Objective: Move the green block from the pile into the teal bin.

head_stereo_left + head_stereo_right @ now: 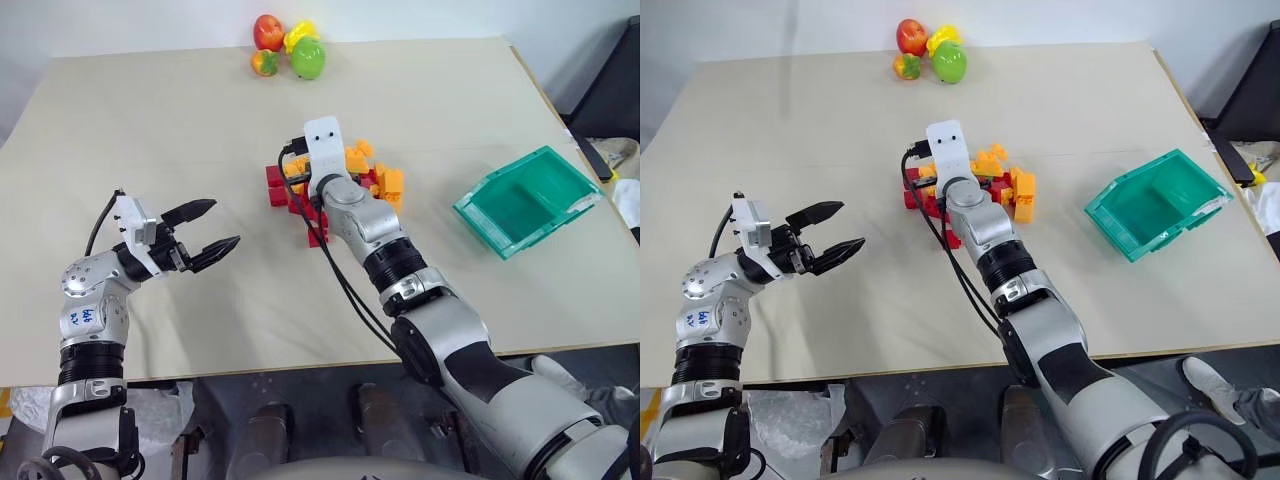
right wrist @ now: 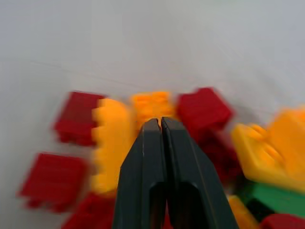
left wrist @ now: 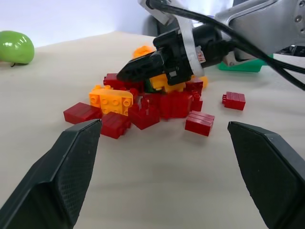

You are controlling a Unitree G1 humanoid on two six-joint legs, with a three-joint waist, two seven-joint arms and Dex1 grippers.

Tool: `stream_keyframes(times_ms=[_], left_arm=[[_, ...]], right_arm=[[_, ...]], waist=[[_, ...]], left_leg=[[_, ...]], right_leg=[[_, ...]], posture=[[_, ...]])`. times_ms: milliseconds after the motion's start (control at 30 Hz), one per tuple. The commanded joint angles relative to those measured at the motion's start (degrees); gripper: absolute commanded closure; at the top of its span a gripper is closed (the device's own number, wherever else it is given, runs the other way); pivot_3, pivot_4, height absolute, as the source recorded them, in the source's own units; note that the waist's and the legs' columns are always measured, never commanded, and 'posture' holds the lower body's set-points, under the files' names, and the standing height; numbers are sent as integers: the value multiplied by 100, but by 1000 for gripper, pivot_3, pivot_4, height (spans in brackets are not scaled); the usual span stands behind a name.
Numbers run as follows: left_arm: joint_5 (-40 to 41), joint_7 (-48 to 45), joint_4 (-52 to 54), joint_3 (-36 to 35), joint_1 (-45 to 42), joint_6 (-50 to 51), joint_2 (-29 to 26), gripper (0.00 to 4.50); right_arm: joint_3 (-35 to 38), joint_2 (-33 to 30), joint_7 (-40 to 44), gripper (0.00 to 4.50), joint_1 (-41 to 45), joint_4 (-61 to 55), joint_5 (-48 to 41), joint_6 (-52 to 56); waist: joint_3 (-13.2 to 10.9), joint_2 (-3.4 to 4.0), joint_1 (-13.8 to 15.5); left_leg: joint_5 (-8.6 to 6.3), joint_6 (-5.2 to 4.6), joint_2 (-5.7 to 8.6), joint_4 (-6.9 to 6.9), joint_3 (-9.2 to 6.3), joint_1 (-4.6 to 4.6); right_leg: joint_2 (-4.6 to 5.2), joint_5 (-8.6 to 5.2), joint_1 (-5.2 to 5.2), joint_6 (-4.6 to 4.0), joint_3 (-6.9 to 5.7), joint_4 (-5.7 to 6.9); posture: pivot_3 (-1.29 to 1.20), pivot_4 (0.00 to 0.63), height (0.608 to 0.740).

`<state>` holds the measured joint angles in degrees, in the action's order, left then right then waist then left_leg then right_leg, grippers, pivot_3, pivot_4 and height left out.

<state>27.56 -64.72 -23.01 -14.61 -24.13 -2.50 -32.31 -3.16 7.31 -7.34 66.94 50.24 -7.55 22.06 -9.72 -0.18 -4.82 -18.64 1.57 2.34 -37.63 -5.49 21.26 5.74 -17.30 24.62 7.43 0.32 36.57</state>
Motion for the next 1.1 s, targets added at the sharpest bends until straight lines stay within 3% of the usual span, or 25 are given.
stream_keyframes(times_ms=[33, 200, 400, 567, 900, 1100], left_arm=[[84, 59, 162, -88, -2, -33, 24, 0], [58, 125, 123, -54, -63, -37, 103, 0], [33, 178, 68, -27, -153, -43, 172, 0], [34, 201, 107, -62, -118, -26, 169, 0], [49, 256, 173, -44, -63, -38, 224, 0], [68, 285, 240, -86, 23, -58, 205, 0]], right_arm=[[104, 4, -41, 4420, 124, -126, 139, -61], [-30, -492, 94, 4420, -40, -323, 513, -113], [-223, -1002, 43, 4420, 14, 443, 1115, -982], [67, -1182, 247, 4420, 180, 614, 977, -898], [-289, -1208, 1844, 4420, 166, 1106, 1185, -1178], [-813, -1304, 3503, 4420, 86, 315, 1303, -562]], waist=[[0, 1, -15], [-1, 1, -19], [-1, 1, -14], [-1, 1, -47], [-1, 1, -119], [-1, 1, -158]], left_leg=[[0, 0, 0, 1, 0, 0], [1, 1, -2, 0, 0, 0], [0, 0, 3, -2, 1, 1], [1, 1, -3, 0, 5, 1], [1, 2, -5, -6, 6, 0], [1, 3, -5, -15, 6, -3]], right_leg=[[0, 0, 1, 0, 0, 0], [-2, 0, 3, 0, 2, 2], [1, 0, 2, 0, 3, 3], [-5, 0, 5, 0, 5, 2], [-7, 0, 3, 0, 6, 4], [-8, 0, 2, 0, 11, 15]], posture=[[0, 150, 740], [0, 150, 740], [0, 150, 740], [0, 150, 740], [0, 150, 740], [0, 150, 740]])
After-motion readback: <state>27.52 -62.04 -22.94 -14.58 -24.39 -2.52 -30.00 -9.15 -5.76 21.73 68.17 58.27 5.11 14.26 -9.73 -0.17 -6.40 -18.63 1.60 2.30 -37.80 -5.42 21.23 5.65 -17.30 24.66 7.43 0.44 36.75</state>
